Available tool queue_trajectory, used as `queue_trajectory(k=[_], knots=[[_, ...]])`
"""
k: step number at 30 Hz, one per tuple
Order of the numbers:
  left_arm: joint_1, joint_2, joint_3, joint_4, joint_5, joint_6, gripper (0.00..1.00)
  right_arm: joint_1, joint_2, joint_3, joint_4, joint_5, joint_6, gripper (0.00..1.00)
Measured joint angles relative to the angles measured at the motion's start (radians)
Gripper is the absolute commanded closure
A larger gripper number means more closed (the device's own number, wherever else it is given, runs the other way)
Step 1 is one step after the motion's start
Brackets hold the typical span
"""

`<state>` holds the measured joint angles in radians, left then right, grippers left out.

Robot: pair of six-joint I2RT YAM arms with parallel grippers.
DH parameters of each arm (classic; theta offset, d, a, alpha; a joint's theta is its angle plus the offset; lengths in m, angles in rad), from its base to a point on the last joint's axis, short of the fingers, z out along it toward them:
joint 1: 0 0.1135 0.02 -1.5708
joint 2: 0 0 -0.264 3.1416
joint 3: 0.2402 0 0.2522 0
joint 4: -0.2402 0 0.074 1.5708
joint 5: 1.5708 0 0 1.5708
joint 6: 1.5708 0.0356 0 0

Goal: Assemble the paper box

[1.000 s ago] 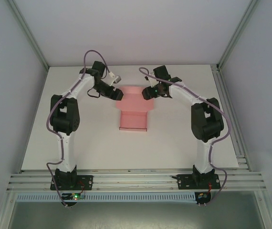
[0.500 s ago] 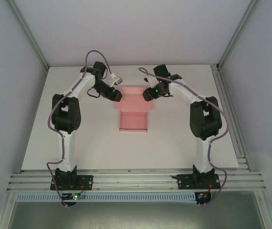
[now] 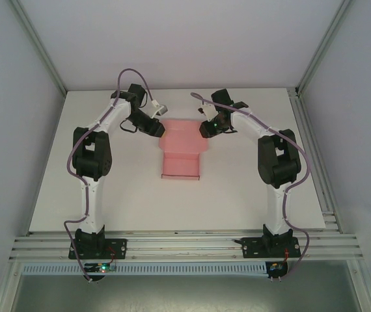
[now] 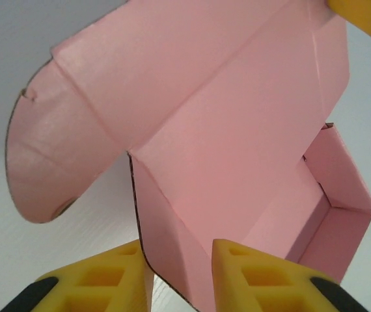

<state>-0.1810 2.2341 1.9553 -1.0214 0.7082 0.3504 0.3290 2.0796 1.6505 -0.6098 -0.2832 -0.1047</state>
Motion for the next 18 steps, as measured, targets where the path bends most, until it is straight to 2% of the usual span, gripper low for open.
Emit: queue_trajectory(k=[3, 7, 8, 12, 18], knots=[[0.000, 0.000, 0.000, -0.001, 0.001, -0.008, 0.85, 0.000, 0.000, 0.005, -0.001, -0.018, 0.004, 0.84], [0.000, 0.000, -0.002, 0.005, 0.007, -0.019, 0.97, 0.000, -0.003, 0.005, -0.004, -0.027, 0.006, 0.63], [0.000, -0.002, -0.006, 0.011, 0.008, -0.019, 1.00, 0.000, -0.007, 0.003, -0.006, -0.027, 0.006, 0.63], [0.000, -0.023, -0.032, 0.021, 0.016, -0.016, 1.00, -0.011, -0.031, -0.014, -0.008, -0.032, 0.016, 0.61], [0.000, -0.054, -0.082, 0.061, 0.029, -0.017, 1.00, -0.033, -0.052, -0.069, 0.018, -0.103, 0.028, 0.62]])
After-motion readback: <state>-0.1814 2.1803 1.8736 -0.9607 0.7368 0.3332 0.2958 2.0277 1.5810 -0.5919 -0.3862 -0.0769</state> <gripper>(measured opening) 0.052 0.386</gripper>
